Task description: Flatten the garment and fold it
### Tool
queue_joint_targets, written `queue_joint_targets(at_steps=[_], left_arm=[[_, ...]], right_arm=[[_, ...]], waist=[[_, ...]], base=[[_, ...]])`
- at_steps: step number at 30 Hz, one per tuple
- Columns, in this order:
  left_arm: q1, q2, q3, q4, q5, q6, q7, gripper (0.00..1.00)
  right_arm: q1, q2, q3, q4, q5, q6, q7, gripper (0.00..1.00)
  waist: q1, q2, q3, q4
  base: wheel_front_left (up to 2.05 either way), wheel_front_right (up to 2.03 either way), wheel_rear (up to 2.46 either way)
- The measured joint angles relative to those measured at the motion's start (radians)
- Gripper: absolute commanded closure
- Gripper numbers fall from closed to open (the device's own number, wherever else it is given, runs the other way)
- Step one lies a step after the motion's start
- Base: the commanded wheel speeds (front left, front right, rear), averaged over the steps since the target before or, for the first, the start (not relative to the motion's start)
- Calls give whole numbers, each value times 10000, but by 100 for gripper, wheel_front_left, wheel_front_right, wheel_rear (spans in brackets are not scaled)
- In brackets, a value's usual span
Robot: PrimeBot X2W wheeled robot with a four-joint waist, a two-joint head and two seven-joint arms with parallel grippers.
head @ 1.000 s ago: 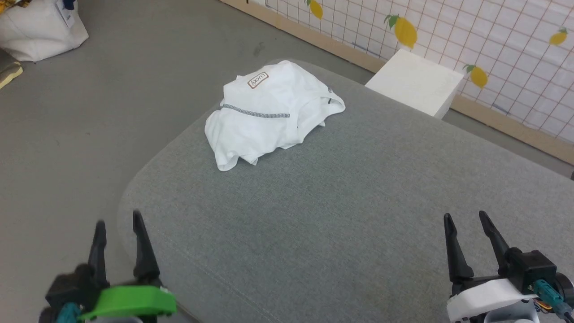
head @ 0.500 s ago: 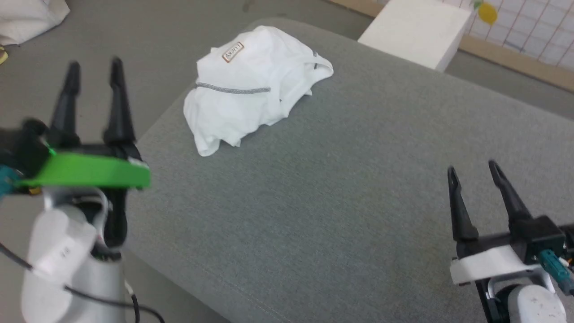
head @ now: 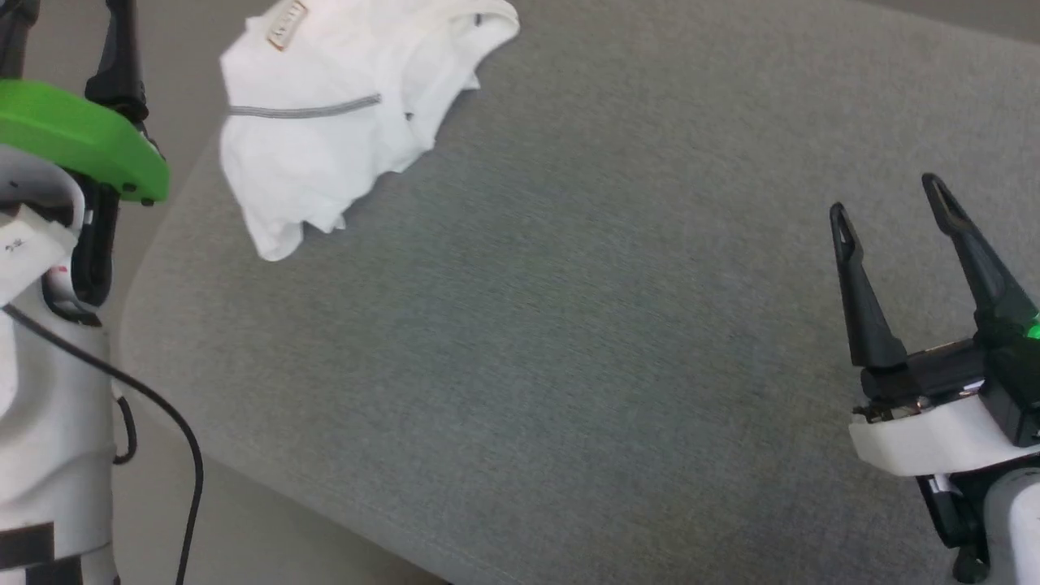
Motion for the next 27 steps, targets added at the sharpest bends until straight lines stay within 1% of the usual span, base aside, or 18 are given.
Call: queue_joint_targets(at_steps=[3, 9, 13, 20, 25, 27], left_arm=[[-248, 123, -146, 433, 184, 2, 115, 0], [-618, 94, -372, 1402, 276, 102, 282, 0], [-703, 100, -464, 2107, 274, 102, 441, 0], [-830, 389, -853, 3152, 522, 94, 995, 0], [-919, 702, -1097, 3812, 922, 105, 1112, 0], [-921, 832, -1120, 4040, 1014, 192, 1039, 0]], right_arm=[[-105, -146, 90, -508, 71, 0, 253, 0], [-382, -502, 161, -1338, 219, 0, 732, 0], [-509, -600, 215, -1724, 276, 0, 941, 0], [-612, -721, 71, -2067, 347, 0, 1106, 0], [-639, -784, -42, -2098, 514, 0, 1143, 0], [-648, -790, -58, -2071, 573, 0, 1129, 0]], waist=[[0, 0, 460, -252], [1, 0, 1327, -763], [0, 0, 1786, -1129], [0, 0, 2487, -1640], [-1, 0, 2823, -2013], [-1, 0, 2887, -2154]], base=[[0, 0, 0], [0, 0, 0], [0, 0, 0], [0, 0, 0], [0, 0, 0], [0, 0, 0]])
